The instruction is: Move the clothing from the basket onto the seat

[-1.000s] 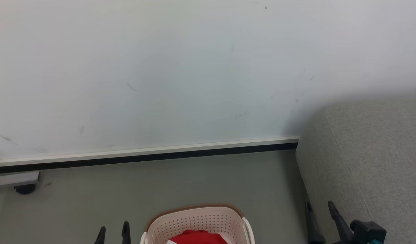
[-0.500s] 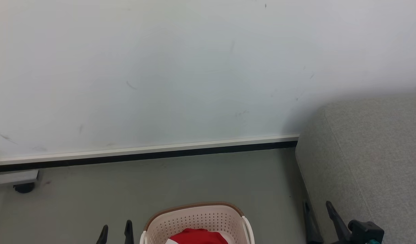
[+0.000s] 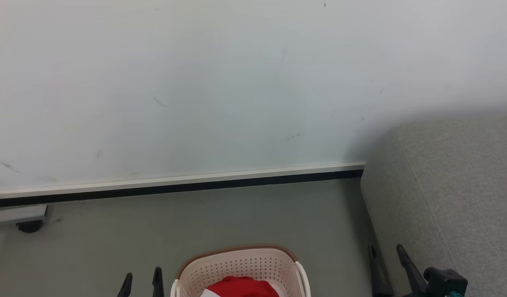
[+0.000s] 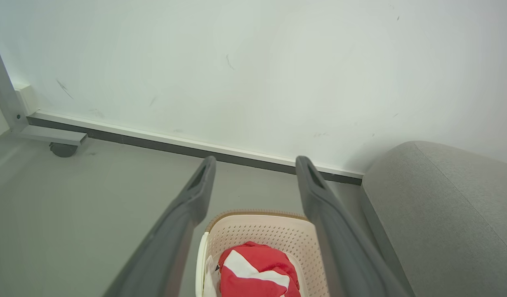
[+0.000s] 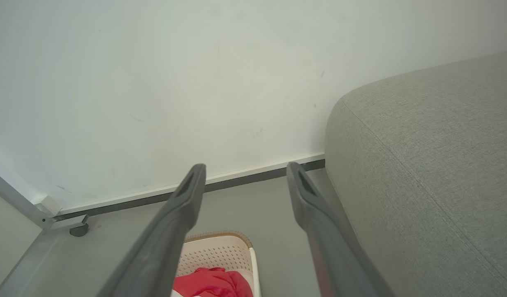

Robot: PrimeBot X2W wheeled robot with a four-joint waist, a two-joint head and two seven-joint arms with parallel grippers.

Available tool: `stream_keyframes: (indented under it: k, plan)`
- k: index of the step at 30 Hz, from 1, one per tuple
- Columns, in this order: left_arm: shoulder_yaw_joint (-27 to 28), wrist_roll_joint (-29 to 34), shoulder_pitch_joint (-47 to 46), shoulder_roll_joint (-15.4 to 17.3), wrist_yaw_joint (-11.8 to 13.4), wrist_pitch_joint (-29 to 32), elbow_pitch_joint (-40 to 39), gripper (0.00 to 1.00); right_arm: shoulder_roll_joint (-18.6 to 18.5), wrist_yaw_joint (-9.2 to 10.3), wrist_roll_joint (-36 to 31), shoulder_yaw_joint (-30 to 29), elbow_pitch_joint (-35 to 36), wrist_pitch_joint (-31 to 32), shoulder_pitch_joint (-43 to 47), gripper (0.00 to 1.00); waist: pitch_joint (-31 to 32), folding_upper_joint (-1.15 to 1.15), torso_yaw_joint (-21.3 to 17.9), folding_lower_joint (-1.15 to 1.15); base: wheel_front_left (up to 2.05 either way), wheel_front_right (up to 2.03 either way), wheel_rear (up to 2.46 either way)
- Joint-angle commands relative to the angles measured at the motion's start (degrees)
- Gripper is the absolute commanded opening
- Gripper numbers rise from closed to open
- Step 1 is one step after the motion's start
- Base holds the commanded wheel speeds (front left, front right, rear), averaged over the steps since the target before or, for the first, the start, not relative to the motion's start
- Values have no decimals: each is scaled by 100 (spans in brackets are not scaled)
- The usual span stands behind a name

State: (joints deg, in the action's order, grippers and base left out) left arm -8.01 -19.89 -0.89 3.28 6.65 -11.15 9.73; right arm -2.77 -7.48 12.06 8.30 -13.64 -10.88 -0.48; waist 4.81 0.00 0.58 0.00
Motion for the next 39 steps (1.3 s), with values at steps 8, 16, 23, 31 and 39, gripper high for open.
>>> stream_keyframes:
  k: [8,16,23,31,39]
  plan:
    - [-195,-14,-1,40,-86,96,62,100,-20,-2,20,27,76,-6,-73,100,-116,0,-27,0,0,0,0]
    - [-567,-6,-645,68,-478,451,982,100,-18,-2,33,99,268,7,-174,100,-590,0,-196,0,0,0,0]
    - [-1016,333,-2010,55,-684,872,2358,100,-18,-2,9,141,660,37,-536,100,-1703,0,-531,0,0,0,0]
    - [-1379,767,-3616,173,-825,1268,3572,100,-13,-3,58,207,1135,-116,-1006,100,-3119,0,-962,0,0,0,0]
    - [-1675,1035,-4717,280,-1015,1602,4574,100,-10,-2,100,357,1727,-369,-1340,100,-4301,0,-1236,0,0,0,0]
